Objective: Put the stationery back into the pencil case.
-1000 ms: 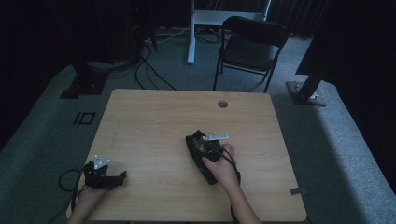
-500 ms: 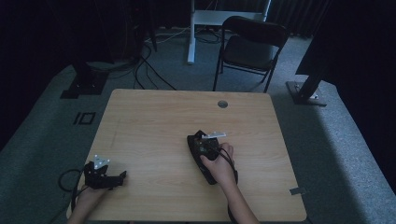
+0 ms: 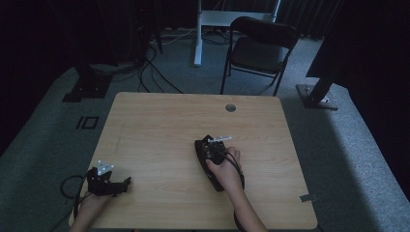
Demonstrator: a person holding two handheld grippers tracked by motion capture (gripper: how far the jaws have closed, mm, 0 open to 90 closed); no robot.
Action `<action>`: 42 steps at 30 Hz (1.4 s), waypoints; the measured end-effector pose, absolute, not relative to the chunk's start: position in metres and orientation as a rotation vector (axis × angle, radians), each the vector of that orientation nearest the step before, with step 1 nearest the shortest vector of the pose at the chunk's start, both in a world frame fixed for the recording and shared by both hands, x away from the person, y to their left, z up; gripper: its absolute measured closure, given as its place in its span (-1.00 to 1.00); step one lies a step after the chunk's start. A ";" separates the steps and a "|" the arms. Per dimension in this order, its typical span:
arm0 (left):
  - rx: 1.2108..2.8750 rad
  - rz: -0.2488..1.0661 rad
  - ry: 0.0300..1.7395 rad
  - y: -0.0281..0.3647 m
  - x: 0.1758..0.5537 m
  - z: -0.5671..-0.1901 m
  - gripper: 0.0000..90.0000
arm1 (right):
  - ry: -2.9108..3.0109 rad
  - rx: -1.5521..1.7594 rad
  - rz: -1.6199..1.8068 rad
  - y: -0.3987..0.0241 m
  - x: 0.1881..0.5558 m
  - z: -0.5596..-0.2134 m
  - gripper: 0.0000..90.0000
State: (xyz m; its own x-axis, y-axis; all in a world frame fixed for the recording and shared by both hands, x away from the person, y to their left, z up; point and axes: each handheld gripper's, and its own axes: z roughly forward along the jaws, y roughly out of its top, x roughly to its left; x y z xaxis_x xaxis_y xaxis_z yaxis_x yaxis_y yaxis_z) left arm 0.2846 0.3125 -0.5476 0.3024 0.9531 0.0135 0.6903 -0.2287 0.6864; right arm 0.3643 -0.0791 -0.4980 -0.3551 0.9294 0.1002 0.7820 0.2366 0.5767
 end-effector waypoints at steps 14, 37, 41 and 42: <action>2.000 0.594 1.456 0.312 0.285 -0.548 -0.99 | 2.269 1.607 0.827 -0.080 0.367 -0.498 0.11; 2.000 0.594 1.456 0.312 0.285 -0.548 -0.99 | 2.221 1.574 0.892 -0.086 0.360 -0.485 0.38; 2.000 0.594 1.456 0.312 0.285 -0.548 -0.99 | 2.213 1.563 0.939 -0.087 0.357 -0.479 0.32; 2.000 0.594 1.455 0.312 0.285 -0.548 -0.99 | 2.211 1.556 0.946 -0.087 0.356 -0.477 0.32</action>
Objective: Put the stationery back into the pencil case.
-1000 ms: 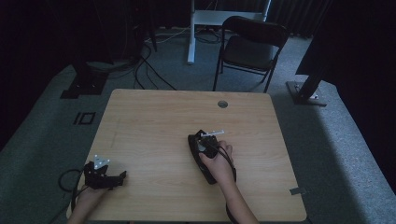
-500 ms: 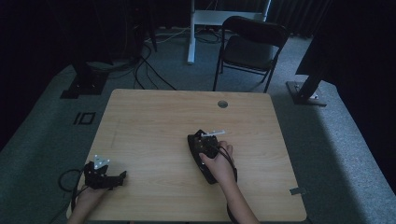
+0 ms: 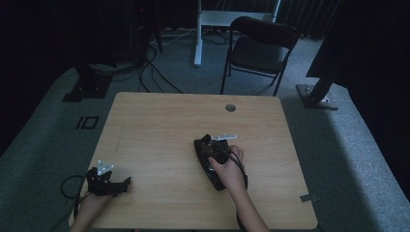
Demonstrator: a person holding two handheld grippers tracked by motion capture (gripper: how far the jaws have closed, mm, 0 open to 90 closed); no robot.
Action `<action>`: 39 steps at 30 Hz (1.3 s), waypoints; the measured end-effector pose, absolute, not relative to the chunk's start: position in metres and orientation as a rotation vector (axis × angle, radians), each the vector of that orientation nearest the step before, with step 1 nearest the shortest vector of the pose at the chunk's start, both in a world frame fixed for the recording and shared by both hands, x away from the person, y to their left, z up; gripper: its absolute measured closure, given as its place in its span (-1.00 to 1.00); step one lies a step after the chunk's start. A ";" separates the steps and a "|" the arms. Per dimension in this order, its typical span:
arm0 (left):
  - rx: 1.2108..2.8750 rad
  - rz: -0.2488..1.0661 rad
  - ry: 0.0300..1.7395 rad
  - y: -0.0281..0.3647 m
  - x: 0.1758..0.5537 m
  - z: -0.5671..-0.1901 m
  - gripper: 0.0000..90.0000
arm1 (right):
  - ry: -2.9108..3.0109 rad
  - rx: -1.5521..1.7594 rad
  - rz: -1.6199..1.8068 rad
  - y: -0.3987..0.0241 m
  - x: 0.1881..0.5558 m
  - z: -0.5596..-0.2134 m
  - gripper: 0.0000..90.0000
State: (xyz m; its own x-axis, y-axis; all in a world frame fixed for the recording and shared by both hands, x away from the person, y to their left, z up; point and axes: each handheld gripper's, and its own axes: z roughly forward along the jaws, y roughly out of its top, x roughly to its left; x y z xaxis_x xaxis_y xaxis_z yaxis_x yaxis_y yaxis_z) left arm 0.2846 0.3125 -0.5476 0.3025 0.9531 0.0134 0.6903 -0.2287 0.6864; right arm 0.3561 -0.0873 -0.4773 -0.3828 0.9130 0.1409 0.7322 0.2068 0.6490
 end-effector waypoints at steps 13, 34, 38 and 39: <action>2.003 0.595 1.454 0.313 0.285 -0.548 -0.99 | 2.194 1.481 1.039 -0.090 0.343 -0.456 0.31; 1.997 0.595 1.455 0.312 0.285 -0.548 -0.99 | 2.070 1.277 1.246 -0.123 0.320 -0.436 -0.09; 1.998 0.595 1.456 0.312 0.285 -0.548 -0.99 | 2.033 1.280 1.247 -0.134 0.318 -0.433 -0.13; 1.997 0.595 1.456 0.312 0.285 -0.548 -0.99 | 2.020 1.286 1.254 -0.137 0.317 -0.432 -0.15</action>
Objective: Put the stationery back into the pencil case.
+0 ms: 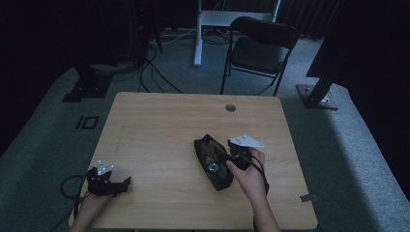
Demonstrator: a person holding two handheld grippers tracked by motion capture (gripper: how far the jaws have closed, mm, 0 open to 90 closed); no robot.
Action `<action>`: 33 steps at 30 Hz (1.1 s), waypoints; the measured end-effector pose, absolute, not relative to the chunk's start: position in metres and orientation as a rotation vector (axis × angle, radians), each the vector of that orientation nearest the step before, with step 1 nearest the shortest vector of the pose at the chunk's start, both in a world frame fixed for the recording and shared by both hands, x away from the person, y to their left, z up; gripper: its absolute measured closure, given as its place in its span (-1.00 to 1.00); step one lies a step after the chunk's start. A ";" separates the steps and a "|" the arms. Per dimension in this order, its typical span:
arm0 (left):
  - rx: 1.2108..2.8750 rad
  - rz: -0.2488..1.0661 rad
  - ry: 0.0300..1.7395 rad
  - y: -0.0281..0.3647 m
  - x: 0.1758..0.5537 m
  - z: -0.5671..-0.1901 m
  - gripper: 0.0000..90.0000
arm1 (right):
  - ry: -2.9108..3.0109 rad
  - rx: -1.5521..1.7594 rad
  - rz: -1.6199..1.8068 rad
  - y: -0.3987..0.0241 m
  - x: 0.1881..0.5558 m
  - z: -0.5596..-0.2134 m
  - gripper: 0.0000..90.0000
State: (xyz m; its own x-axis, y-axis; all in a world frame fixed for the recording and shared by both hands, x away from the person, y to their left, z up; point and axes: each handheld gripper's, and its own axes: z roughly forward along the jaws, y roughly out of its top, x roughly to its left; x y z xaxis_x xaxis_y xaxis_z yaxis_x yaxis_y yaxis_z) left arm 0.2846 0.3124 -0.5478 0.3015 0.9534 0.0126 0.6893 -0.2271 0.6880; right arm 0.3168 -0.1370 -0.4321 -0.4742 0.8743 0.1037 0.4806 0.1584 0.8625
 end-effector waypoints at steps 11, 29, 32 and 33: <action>1.999 0.595 1.455 0.312 0.285 -0.548 -0.99 | 1.986 1.320 1.231 -0.165 0.313 -0.439 -0.33; 2.002 0.595 1.454 0.313 0.285 -0.548 -0.99 | 1.949 1.406 1.130 -0.214 0.305 -0.472 -0.39; 2.002 0.595 1.454 0.313 0.285 -0.548 -0.99 | 1.942 1.417 1.117 -0.220 0.304 -0.478 -0.44; 2.002 0.595 1.454 0.313 0.285 -0.548 -0.99 | 1.944 1.420 1.107 -0.222 0.304 -0.480 -0.45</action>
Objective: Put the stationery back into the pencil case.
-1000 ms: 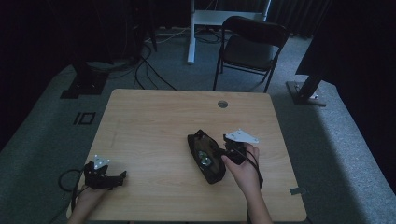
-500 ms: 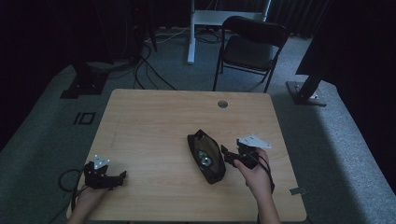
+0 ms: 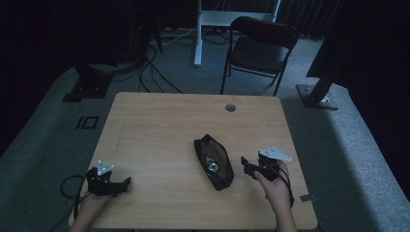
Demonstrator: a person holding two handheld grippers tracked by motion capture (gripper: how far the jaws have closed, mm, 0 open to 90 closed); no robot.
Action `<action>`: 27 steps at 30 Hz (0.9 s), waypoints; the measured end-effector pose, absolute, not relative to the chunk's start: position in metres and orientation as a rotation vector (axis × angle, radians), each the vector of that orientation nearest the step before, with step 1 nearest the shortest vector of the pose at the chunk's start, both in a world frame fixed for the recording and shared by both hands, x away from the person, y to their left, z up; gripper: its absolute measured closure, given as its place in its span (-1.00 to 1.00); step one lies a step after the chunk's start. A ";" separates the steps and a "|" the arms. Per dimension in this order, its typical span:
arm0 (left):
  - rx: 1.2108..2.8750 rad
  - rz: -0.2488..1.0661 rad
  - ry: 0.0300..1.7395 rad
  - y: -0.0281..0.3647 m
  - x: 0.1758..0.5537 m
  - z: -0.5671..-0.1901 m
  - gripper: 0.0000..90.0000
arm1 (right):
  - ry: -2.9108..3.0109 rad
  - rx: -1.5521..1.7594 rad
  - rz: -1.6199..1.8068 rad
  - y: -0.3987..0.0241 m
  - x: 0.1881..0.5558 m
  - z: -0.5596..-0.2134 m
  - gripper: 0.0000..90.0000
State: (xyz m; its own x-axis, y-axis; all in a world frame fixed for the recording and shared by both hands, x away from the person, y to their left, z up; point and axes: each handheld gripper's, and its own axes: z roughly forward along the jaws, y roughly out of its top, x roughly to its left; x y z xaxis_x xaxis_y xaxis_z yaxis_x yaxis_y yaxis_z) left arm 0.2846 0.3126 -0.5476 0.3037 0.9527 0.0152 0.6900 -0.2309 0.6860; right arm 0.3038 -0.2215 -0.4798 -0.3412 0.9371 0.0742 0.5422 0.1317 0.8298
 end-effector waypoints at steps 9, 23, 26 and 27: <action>2.003 0.595 1.454 0.313 0.285 -0.548 -0.99 | 1.947 1.452 1.088 -0.235 0.302 -0.498 -0.53; 2.002 0.595 1.454 0.313 0.285 -0.548 -0.99 | 1.971 1.482 0.990 -0.253 0.298 -0.523 -0.61; 2.003 0.595 1.454 0.313 0.285 -0.548 -1.00 | 1.973 1.495 0.974 -0.255 0.298 -0.527 -0.61; 2.002 0.595 1.454 0.313 0.285 -0.548 -0.99 | 1.977 1.504 0.960 -0.257 0.297 -0.530 -0.61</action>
